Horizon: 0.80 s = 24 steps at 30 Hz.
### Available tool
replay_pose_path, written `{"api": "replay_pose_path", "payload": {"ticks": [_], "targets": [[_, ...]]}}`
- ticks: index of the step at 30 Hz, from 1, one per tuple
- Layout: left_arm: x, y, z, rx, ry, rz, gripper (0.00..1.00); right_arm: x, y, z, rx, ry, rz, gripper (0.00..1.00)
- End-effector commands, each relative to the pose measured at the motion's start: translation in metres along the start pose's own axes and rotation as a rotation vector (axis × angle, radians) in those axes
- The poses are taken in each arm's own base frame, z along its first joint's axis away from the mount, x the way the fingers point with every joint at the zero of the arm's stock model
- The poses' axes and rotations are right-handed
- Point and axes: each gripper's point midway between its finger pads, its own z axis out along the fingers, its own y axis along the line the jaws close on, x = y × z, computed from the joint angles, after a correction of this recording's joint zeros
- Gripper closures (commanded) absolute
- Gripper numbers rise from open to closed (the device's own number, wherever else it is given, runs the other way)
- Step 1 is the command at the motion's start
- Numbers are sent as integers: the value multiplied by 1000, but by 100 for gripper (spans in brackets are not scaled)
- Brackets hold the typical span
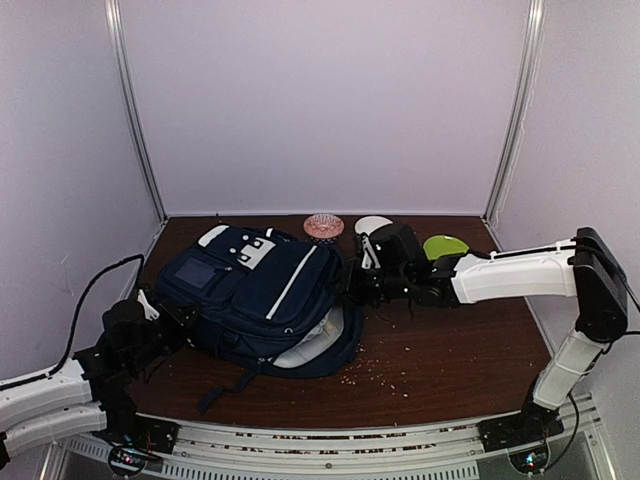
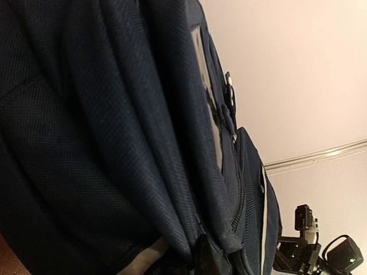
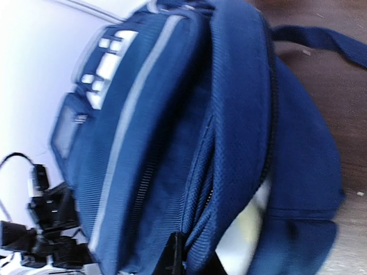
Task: Pack the student bag
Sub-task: Adjust the student bag at the center of the board.
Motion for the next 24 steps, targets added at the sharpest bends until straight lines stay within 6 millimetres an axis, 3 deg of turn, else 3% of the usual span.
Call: {"api": "replay_pose_path", "payload": {"ticks": [1,5,9,12,16,20,24], "targets": [[-8,-20,7,84,-41,-30,100,-16,-51,-4,175,-75,-42,84],[-8,-23,8,90,-37,-23,100,-22,-17,-37,169,-129,-146,58],[-10,-25,6,94,-47,-16,100,-10,11,-75,206,-164,-261,47],[-11,-25,4,91,-48,-7,100,22,34,-88,164,-146,-330,46],[-8,-21,1,52,-18,25,100,77,50,-80,81,-74,-365,46],[0,-12,-13,-42,64,80,53,96,45,-69,44,-58,-328,46],[4,-2,-39,-141,143,99,29,100,46,-63,26,-58,-337,46]]}}
